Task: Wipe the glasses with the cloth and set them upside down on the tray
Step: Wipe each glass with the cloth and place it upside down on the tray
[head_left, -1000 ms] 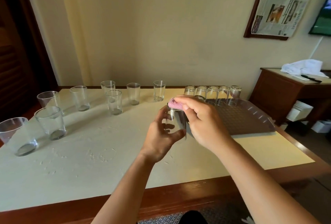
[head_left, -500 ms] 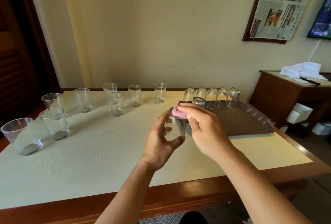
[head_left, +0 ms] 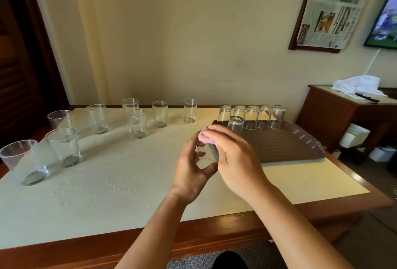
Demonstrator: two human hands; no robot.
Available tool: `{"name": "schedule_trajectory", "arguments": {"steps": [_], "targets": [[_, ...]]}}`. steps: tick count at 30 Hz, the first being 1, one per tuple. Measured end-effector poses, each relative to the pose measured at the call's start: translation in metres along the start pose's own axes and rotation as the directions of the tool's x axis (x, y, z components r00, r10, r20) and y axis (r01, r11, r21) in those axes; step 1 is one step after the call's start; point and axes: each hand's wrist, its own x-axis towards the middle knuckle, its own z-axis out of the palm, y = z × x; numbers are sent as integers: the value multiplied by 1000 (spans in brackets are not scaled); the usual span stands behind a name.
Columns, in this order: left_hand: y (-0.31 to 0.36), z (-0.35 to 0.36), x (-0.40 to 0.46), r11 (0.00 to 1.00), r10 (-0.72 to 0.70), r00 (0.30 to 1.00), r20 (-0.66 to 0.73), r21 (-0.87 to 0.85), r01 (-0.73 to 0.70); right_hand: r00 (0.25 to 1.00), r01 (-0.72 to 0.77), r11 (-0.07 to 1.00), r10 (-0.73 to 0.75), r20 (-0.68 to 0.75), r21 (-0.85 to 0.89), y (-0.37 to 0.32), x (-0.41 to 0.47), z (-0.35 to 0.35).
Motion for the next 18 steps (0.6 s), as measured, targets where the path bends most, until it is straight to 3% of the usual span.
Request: {"name": "schedule_trajectory", "arguments": {"steps": [2, 6, 11, 18], "targets": [[1, -5, 1, 999, 17, 1000, 14, 40, -17, 999, 37, 999, -37, 18, -1, 2, -6, -5], [6, 4, -4, 996, 8, 994, 108, 86, -17, 997, -79, 994, 78, -23, -69, 16, 12, -12], [2, 3, 7, 999, -20, 998, 66, 50, 17, 1000, 30, 997, -30, 4, -71, 6, -2, -15], [17, 54, 19, 997, -74, 972, 224, -5, 77, 965, -192, 980, 180, -191, -47, 67, -9, -31]]}}
